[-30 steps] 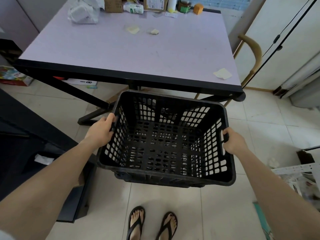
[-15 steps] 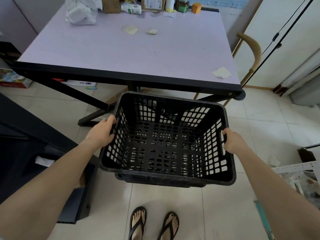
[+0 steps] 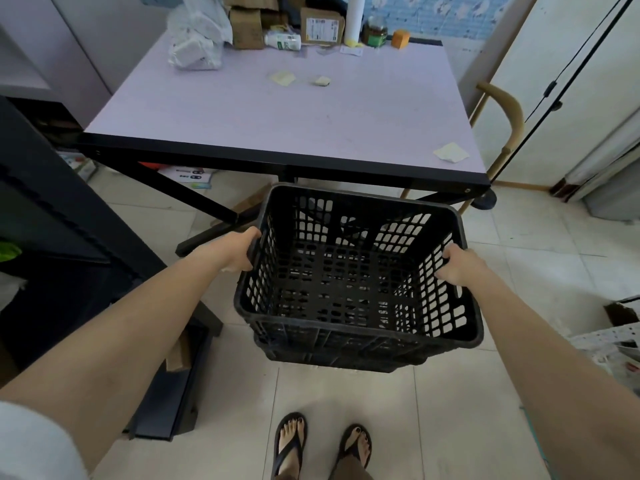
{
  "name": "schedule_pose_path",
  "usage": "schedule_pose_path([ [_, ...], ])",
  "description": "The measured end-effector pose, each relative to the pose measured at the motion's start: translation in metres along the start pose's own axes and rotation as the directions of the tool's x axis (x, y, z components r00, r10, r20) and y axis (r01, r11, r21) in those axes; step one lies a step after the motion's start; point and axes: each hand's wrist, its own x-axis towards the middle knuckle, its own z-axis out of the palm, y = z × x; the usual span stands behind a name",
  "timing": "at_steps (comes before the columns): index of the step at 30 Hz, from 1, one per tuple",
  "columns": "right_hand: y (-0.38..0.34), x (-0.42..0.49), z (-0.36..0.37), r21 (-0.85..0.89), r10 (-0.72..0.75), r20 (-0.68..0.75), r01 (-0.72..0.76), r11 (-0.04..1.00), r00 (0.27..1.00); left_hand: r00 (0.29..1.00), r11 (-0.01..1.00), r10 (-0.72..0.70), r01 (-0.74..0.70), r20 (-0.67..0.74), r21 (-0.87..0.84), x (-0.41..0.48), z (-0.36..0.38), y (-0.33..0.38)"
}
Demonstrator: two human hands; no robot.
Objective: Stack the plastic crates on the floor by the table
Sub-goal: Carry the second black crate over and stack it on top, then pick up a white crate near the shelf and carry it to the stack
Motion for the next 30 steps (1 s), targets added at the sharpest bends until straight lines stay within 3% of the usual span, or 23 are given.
schedule_pose_path([
  [7, -0.047, -0.044, -0.022, -0.106, -0.159, 0.066, 0.166, 0.980, 0.985, 0.997, 1.000, -0.005, 0.005, -0.071, 0.004, -0.049, -0.022, -0.011],
  [15, -0.129, -0.098, -0.040, -0.268, -0.474, 0.121, 0.489, 0.830, 0.872, 0.980, 0.988, -0.150, 0.143, -0.133, -0.060, -0.166, -0.034, -0.034],
  [20, -0.185, -0.161, -0.012, -0.390, -0.665, 0.199, 0.681, 0.620, 0.719, 0.926, 0.931, -0.365, 0.362, -0.099, -0.049, -0.264, 0.013, -0.061],
  [24, -0.230, -0.234, 0.021, -0.427, -0.808, 0.262, 0.814, 0.393, 0.528, 0.869, 0.866, -0.490, 0.477, -0.067, -0.150, -0.347, 0.057, -0.090],
  [30, -0.302, -0.385, 0.086, -0.289, -0.853, 0.426, 0.939, 0.186, 0.300, 0.683, 0.671, -0.725, 0.671, -0.088, -0.317, -0.492, 0.132, -0.140],
])
